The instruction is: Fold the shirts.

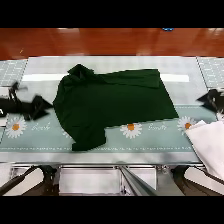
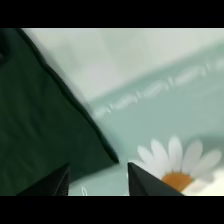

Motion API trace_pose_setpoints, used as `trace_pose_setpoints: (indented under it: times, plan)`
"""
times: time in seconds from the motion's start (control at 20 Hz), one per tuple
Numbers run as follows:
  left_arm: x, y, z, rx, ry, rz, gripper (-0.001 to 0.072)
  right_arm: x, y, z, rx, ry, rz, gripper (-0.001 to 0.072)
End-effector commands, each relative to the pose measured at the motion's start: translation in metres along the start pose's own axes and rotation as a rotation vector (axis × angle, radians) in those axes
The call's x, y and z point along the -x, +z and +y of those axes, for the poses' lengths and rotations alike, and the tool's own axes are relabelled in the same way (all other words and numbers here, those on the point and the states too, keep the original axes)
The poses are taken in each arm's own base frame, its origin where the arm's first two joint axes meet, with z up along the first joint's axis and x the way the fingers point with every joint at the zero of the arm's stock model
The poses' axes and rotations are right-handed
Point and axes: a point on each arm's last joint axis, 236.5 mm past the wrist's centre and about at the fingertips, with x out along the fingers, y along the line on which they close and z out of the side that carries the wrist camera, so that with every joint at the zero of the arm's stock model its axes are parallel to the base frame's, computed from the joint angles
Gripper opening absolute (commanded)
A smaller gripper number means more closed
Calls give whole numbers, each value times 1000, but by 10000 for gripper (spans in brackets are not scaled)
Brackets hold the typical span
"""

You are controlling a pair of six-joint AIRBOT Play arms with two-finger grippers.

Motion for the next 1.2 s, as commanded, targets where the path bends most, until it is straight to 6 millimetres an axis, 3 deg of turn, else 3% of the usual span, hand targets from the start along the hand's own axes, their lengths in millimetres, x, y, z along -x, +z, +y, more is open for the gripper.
trace_pose_setpoints:
  times: [0.0, 0.1, 0.25, 0.5, 0.65, 0.7, 0.75, 0.8, 1.15]
  plan:
    - [-37, -66, 38, 175, -12, 53, 504, -23, -49, -16, -124, 57, 56, 417]
    - [-46, -79, 46, 205, -8, 84, 504, -25, -53, -14, -112, 68, 66, 417]
    - [-49, -81, 48, 197, -5, 92, 504, -25, -53, -14, -105, 69, 65, 416]
    - [-58, -57, 33, 193, -39, -13, 500, -25, -52, -14, -102, 68, 64, 416]
    - [-73, -57, 20, 162, -41, -19, 487, -25, -51, -15, -102, 66, 56, 416]
    - [-80, -60, 18, 167, -41, 0, 453, -25, -51, -15, -102, 66, 57, 416]
    - [-84, -63, 18, 169, -37, 23, 282, -25, -52, -15, -101, 65, 61, 416]
    - [-86, -65, 16, 144, -37, 42, 48, -25, -54, -16, -99, 61, 69, 416]
    - [-75, -52, -3, 40, -74, 34, 24, -42, -76, -20, -129, 62, 199, 416]
